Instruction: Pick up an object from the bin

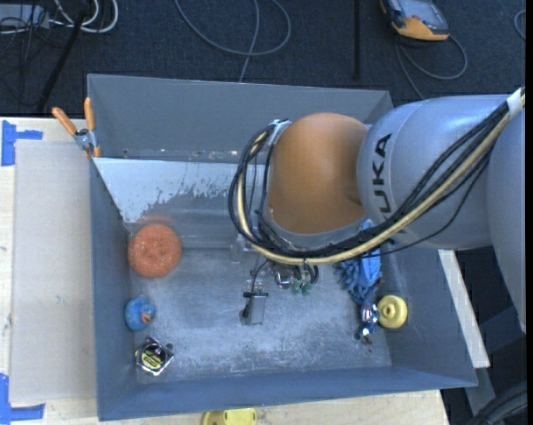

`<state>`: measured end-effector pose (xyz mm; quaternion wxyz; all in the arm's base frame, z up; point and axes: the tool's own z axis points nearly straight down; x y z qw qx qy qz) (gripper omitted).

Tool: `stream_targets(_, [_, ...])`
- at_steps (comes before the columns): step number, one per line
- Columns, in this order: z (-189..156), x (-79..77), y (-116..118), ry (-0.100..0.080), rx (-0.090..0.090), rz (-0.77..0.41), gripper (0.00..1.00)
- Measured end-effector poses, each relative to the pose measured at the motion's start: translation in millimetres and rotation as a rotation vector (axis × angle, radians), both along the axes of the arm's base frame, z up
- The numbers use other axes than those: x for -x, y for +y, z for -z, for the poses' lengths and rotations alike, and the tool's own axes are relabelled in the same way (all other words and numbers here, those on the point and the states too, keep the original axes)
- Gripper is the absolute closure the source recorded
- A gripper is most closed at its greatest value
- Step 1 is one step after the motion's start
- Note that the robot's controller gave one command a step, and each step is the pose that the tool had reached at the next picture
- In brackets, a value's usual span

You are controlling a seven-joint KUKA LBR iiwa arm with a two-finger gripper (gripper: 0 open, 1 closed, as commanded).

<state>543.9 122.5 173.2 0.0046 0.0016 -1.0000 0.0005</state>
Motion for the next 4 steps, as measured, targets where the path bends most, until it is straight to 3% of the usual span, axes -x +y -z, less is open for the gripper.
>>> stream_targets(1, [-4,-1.9,-1,-0.008,-0.001,0.004,0.0])
stream_targets(2, [24,-59.5,59,-0.014,-0.002,0.059,0.0])
stream_targets(3, [37,-73.9,79,-0.01,-0.003,-0.123,0.0])
stream_targets(4, [75,-72.8,117,-0.009,-0.001,0.103,0.0])
